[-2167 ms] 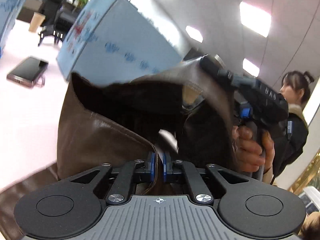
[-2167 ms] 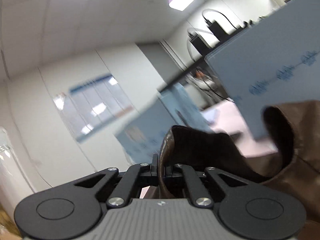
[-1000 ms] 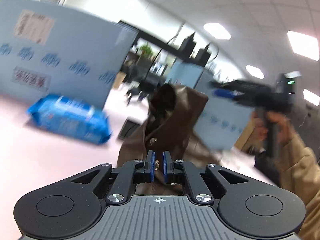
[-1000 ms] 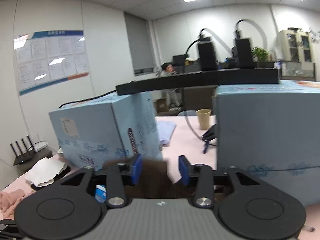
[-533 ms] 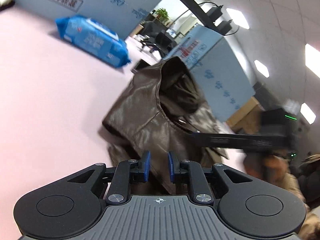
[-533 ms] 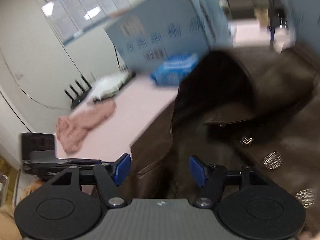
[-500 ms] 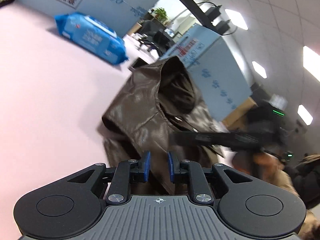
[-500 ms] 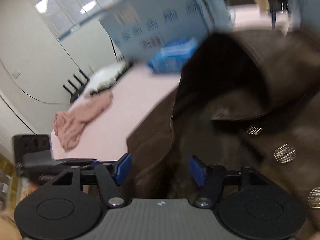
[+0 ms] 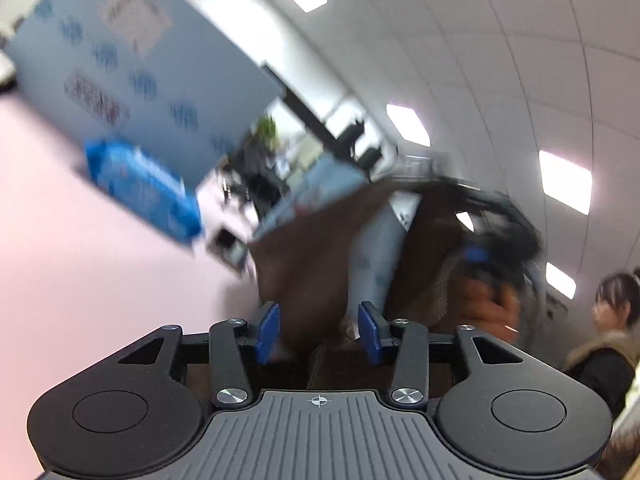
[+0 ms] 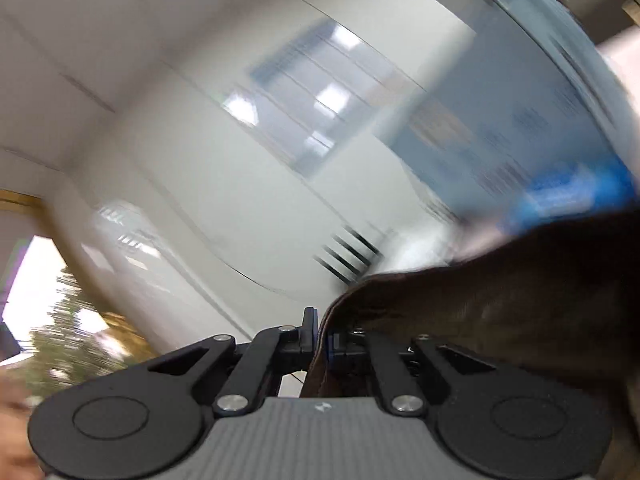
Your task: Fold clothes
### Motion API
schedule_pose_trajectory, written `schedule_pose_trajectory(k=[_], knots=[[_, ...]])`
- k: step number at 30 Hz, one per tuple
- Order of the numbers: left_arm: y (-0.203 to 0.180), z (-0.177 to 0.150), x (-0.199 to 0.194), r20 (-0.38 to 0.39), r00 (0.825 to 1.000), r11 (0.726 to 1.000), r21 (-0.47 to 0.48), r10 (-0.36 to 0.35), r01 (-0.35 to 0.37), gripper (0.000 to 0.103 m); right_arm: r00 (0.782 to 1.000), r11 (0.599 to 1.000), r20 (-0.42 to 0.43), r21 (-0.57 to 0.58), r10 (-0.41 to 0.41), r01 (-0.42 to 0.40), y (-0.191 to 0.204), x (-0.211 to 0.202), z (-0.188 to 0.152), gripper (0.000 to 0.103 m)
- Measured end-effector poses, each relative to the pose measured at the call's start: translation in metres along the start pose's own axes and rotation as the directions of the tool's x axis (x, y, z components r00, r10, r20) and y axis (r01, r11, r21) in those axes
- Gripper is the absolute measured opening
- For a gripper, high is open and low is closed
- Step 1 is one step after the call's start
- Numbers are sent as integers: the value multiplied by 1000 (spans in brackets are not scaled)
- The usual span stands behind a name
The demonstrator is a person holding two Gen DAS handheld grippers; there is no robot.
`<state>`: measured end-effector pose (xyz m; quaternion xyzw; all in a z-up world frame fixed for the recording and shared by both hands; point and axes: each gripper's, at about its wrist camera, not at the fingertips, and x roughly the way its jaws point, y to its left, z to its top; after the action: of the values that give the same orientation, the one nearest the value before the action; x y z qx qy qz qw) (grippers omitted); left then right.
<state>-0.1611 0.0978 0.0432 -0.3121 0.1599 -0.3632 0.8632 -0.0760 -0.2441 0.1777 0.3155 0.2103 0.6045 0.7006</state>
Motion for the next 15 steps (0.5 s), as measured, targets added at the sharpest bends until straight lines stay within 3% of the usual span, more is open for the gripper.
schedule_pose_trajectory(k=[2,4,5,7,10,11,13,15], knots=[[-8,2,16,-45,998,999,22,-48,49,43,999,997,51,-72,18,-15,24,-16,12,5],[-21,-2,32,-114,984,989,33,-137,141,43,994,993,103,-119,26,-13,41,-30,24,5],[-29,-6,39,-147,968,978,22,-203,208,43,992,992,127,-129,17,0,46,-37,32,5],[-49,-14,54,-213,914,937,-11,-344,350,43,985,989,173,-149,0,26,57,-50,48,5],[-73,-22,63,-264,859,893,-22,-439,449,43,982,980,182,-183,-39,73,70,-39,82,5],[-82,-24,66,-279,840,877,-21,-465,479,43,984,981,176,-184,-21,54,70,-30,93,5],[-94,-26,65,-293,831,867,11,-473,498,43,989,987,146,-162,1,23,60,-6,110,5],[-96,-27,58,-280,854,883,45,-438,467,43,995,989,100,-146,7,7,44,35,124,9]])
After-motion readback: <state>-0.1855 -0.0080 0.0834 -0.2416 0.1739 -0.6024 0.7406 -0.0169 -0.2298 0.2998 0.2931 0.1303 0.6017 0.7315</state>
